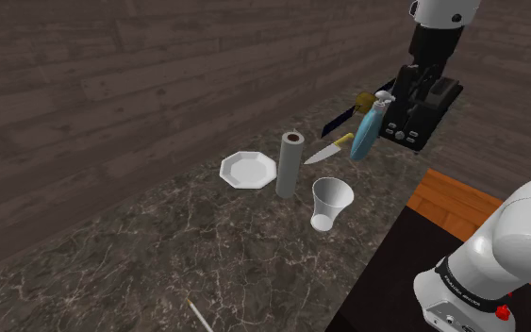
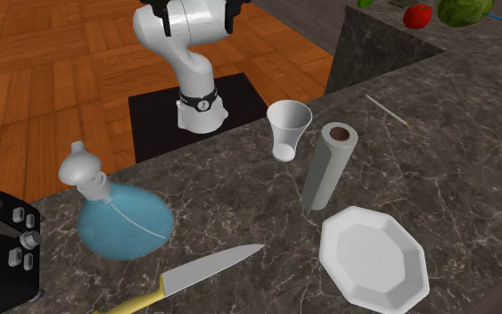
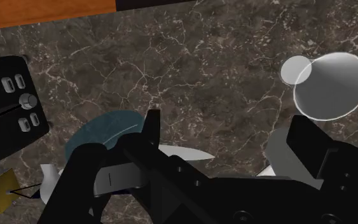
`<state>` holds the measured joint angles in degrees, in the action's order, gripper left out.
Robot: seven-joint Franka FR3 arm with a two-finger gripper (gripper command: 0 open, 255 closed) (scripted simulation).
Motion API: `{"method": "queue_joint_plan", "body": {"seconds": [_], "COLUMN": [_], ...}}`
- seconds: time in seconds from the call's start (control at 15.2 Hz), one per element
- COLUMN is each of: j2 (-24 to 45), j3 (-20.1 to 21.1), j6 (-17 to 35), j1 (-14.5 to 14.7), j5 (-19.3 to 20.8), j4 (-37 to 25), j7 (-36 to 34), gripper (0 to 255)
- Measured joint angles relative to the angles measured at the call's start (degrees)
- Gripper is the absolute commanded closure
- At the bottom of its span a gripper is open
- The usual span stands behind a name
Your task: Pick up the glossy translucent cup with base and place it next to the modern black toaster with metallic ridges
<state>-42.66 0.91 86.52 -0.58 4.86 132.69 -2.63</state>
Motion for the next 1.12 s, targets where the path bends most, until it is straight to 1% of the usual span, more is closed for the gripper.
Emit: {"method": "queue_joint_plan", "body": {"seconds": [0.13, 0.33, 0.73, 0.99, 1.12], "j2": [-0.02, -0.59, 1.14, 4.62, 7.48], "j3": [0.59, 4.06, 11.96, 18.01, 21.04], "j6": [0.45, 3.42, 10.92, 15.78, 18.71], "j1": [0.15, 1.13, 3.24, 4.48, 4.64], "j5": [-0.21, -1.62, -4.35, -5.92, -6.15], "j4": [0.44, 3.87, 9.48, 10.98, 11.19], "j7": [-0.66, -4.63, -13.50, -20.21, -23.57], "gripper": [0, 0, 0, 0, 0]}}
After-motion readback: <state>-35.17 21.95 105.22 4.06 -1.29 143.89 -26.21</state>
